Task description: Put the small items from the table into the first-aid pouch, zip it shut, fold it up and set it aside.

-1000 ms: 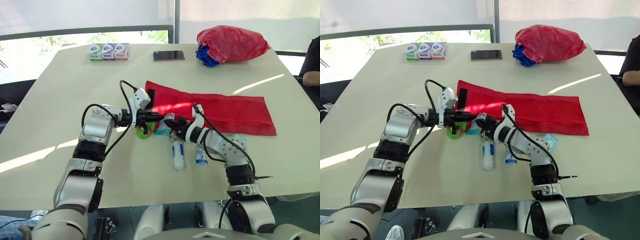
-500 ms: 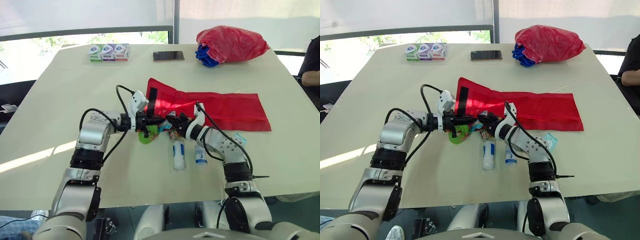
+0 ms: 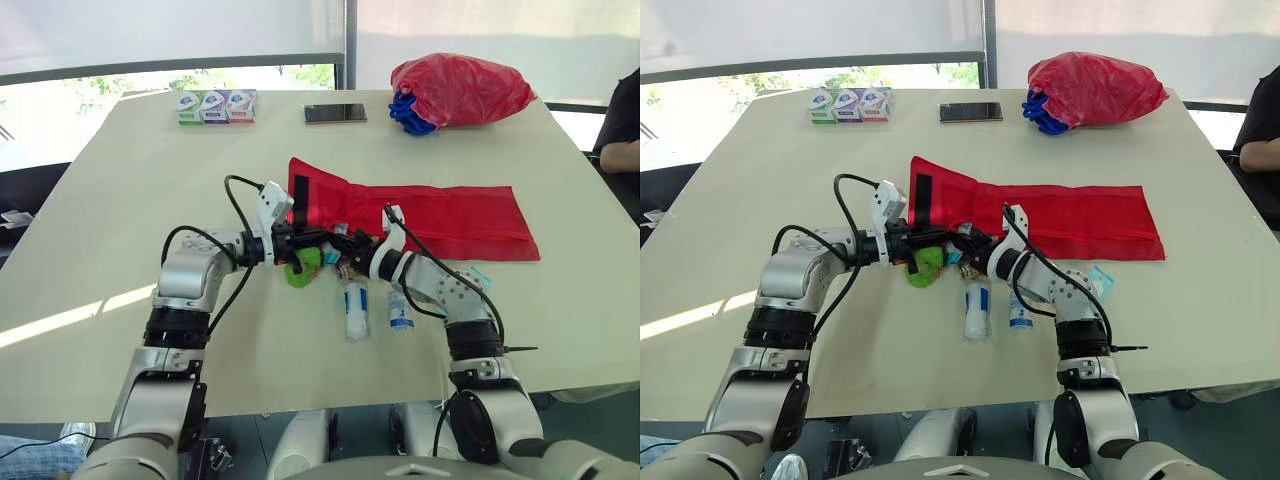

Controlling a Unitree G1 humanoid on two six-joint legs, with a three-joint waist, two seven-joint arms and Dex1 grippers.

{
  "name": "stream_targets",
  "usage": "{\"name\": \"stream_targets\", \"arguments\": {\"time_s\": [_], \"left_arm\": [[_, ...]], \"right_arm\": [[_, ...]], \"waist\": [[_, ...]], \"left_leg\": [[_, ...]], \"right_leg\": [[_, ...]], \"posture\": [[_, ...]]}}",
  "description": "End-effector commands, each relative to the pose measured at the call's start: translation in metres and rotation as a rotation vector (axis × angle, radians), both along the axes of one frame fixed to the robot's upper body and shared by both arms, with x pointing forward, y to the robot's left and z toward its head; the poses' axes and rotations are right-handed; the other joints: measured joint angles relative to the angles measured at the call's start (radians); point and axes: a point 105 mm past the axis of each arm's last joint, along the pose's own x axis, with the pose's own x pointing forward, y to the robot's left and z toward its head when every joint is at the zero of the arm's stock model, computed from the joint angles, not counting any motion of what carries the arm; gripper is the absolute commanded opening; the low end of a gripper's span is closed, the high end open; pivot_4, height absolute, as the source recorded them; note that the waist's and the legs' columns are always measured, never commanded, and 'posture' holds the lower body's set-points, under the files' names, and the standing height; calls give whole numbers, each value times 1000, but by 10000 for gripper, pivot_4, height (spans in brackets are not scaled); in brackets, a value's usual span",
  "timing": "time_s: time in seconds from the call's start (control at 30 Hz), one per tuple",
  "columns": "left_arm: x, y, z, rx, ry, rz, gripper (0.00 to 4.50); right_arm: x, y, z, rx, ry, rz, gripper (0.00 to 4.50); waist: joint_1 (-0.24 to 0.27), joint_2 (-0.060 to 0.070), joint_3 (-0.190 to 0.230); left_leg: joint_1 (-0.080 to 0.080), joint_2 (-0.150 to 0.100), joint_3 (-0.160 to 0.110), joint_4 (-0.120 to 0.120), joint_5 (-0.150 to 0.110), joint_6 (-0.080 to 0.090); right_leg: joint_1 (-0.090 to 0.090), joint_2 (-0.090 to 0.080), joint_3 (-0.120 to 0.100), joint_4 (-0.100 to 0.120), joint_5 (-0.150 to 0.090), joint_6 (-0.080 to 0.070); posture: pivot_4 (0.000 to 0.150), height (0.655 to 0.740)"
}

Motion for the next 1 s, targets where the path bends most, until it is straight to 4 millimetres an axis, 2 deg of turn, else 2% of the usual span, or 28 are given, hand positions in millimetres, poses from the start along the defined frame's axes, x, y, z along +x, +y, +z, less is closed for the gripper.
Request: {"name": "stream_targets", "arguments": {"time_s": [0.03, 0.13, 0.27, 0.4, 0.53, 0.63, 0.7, 0.73, 0.8, 0.83, 0.87, 1.0], "left_arm": [[-15, -14, 10, -44, -72, -90, 1059], [-15, -7, -4, -13, -47, -51, 1059], [-14, -4, -15, 4, -27, -18, 1059], [-15, -9, -18, -13, -24, -27, 1059], [-13, -16, -11, -58, -22, -36, 1059], [-10, -15, -9, -65, -20, -23, 1059], [-2, -4, -7, -71, -7, 10, 1059], [1, 0, -6, -77, 1, 21, 0], [4, 6, -8, -61, 11, 26, 0], [4, 7, -10, -49, 13, 23, 0], [5, 9, -12, -41, 15, 22, 0], [12, 14, -13, -16, 10, 22, 0]], "right_arm": [[11, 21, 11, 57, 5, -47, 261], [22, 20, 26, 154, -21, -101, 261], [22, 24, 36, 238, -31, -94, 261], [17, 29, 32, 214, -37, -71, 261], [16, 28, 27, 126, -83, -69, 261], [15, 27, 26, 87, -112, -66, 261], [15, 18, 23, 33, -125, -64, 261], [13, 15, 22, 13, -128, -60, 10087], [10, 9, 17, -29, -124, -40, 17551], [8, 7, 16, -53, -133, -32, 22821], [6, 5, 15, -69, -137, -23, 24606], [-1, -3, 15, -124, -154, 0, 24606]], "waist": [[-1, 0, -1], [-1, 0, -5], [0, 0, -5], [0, 1, -5], [0, 1, -5], [1, 1, -5], [3, 1, -5], [3, 1, -5], [2, 1, -5], [1, 1, -5], [1, 1, -5], [2, 1, -5]], "left_leg": [[0, 0, 0, 0, 0, 0], [1, 1, 2, 0, 0, 0], [2, 1, 2, 0, -2, 3], [2, 1, 2, 0, -2, 3], [2, 1, 2, 0, -2, 3], [1, 1, 2, 0, -2, 3], [1, 1, 2, 0, -2, 3], [1, 1, 2, 0, -1, 2], [0, 0, 2, 0, 0, 0], [-2, 0, 3, 0, 0, 0], [-2, 0, 3, -1, 0, 0], [-2, 0, 4, -2, 0, 0]], "right_leg": [[0, 0, 0, 0, 0, 0], [0, -2, 1, 1, 0, 0], [0, -1, 2, 1, 0, 0], [0, -1, 2, 1, 0, 0], [0, -1, 2, 1, 0, 0], [0, 0, 2, 1, 0, 0], [0, 1, 2, 1, 0, 0], [0, 1, 2, 1, 0, 0], [-2, 1, 2, 1, 0, 0], [-4, 0, 2, 2, 0, 0], [-4, 0, 2, 2, 0, 0], [-4, -1, 1, 1, 0, 0]], "posture": [[1500, 7400], [1500, 7400], [1500, 7400], [1500, 7400], [1500, 7400], [1500, 7400], [1500, 7400], [1500, 7400], [1500, 7400], [1500, 7400], [1500, 7400], [1500, 7400]]}}
